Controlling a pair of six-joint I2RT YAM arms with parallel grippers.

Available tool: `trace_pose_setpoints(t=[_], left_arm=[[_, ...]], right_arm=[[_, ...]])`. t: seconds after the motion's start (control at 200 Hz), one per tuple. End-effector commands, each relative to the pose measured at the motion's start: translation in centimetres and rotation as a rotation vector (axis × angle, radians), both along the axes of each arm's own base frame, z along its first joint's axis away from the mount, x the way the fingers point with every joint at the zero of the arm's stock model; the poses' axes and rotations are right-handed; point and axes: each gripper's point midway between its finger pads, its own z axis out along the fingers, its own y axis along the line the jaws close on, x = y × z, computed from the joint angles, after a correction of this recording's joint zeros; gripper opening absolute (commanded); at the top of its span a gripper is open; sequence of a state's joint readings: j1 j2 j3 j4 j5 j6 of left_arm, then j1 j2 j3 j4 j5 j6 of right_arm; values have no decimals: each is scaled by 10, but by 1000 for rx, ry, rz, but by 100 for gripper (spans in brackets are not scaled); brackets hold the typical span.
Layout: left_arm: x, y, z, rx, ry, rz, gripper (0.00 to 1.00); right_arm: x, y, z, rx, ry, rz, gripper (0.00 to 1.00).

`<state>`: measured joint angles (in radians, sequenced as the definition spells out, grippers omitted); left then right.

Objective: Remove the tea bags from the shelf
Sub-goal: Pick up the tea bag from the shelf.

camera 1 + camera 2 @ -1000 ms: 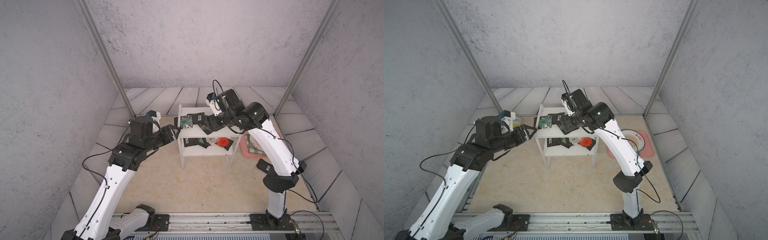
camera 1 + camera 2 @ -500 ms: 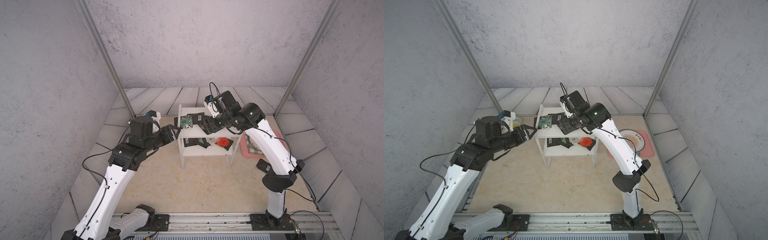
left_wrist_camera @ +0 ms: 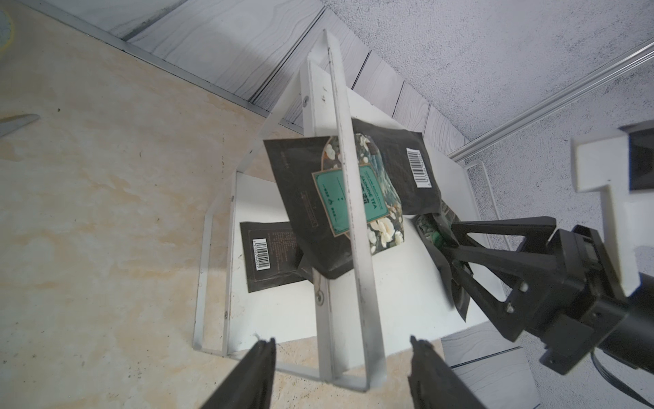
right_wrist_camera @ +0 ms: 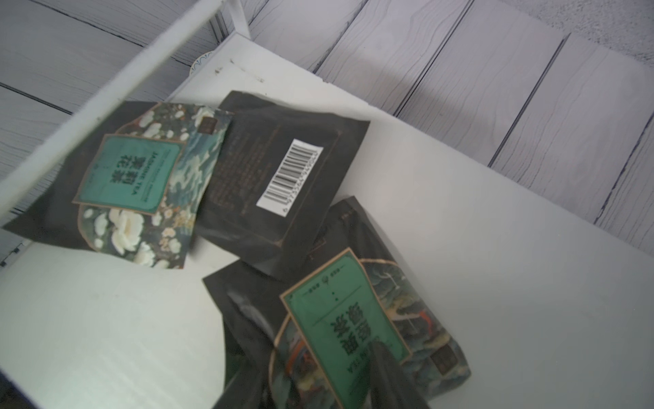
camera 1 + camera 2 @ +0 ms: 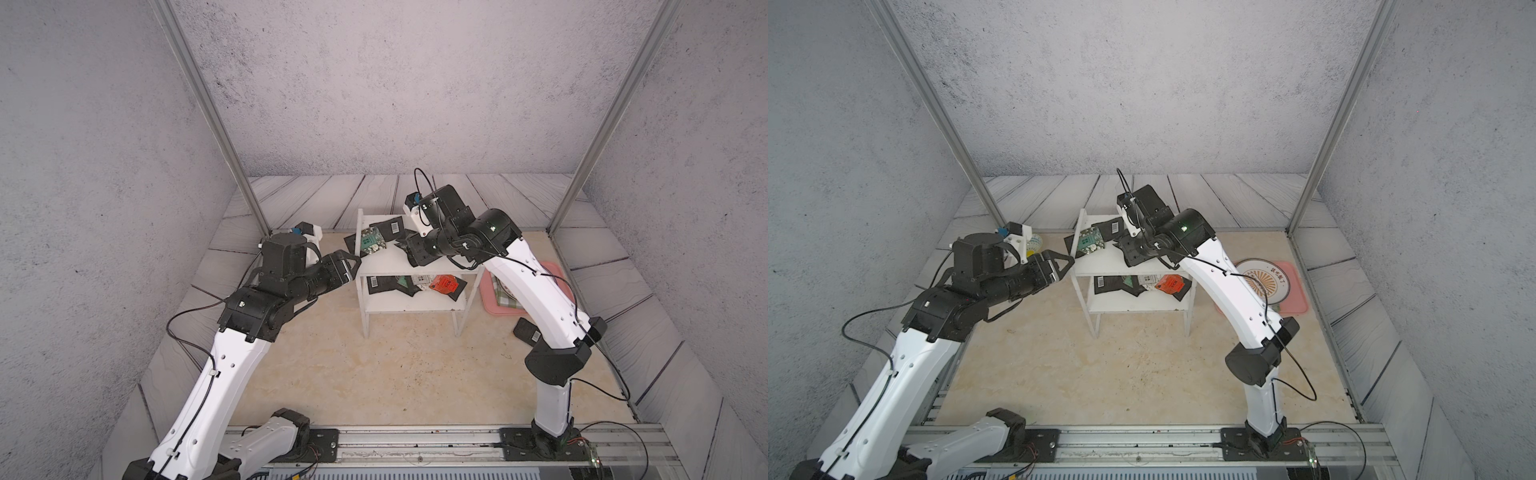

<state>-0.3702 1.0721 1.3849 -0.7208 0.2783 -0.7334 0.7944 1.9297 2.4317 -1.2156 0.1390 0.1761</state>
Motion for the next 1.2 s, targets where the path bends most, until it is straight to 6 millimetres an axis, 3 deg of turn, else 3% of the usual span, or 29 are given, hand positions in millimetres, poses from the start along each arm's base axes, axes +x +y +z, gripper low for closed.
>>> trace_pose_setpoints(t=[0.0, 0.691, 1.196], left_arm=[[-1, 2, 2, -9, -13, 3, 65], [-1, 1, 4, -12, -15, 0, 65], [-1, 0, 7, -21, -19, -1, 65]], right_arm=[[-6, -18, -11, -58, 40, -30, 42], [-15, -36, 27, -17, -42, -59, 15], [-11, -48, 66, 27, -155, -97, 9]])
